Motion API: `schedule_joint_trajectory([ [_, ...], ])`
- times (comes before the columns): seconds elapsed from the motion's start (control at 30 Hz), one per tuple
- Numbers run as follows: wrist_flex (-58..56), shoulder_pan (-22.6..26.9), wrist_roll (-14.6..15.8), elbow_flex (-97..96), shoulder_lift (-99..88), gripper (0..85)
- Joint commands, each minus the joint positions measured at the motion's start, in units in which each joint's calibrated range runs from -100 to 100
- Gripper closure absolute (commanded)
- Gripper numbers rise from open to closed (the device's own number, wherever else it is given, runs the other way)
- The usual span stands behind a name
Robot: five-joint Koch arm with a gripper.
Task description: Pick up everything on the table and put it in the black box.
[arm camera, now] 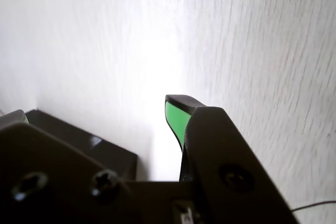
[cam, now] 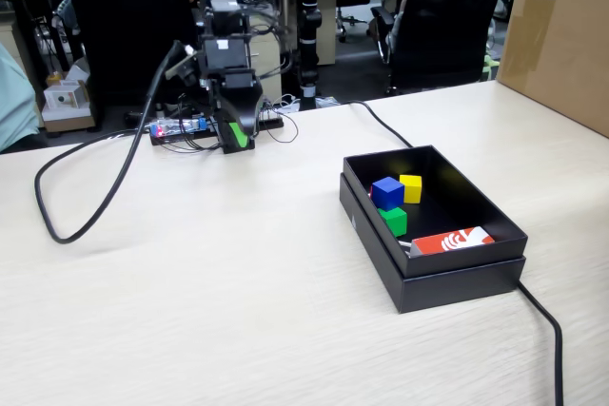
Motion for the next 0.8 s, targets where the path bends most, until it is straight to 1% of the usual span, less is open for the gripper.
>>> schedule_joint_trajectory([
  [0.0, 7.1, -0.3, -0.2, -2.1, -3.2, 34.1],
  [0.1, 12.0, -0.4, -0.2, -8.2, -3.2, 34.1],
  [0.33, 27.2, 0.1, -0.3, -23.7, -3.2, 34.7],
  [0.5, 38.7, 0.3, -1.3, -34.7, -3.2, 36.0],
  [0.67, 45.4, 0.7, -2.2, -42.6, -3.2, 36.4],
  [0.77, 44.3, 1.2, -2.7, -43.9, -3.2, 36.4],
])
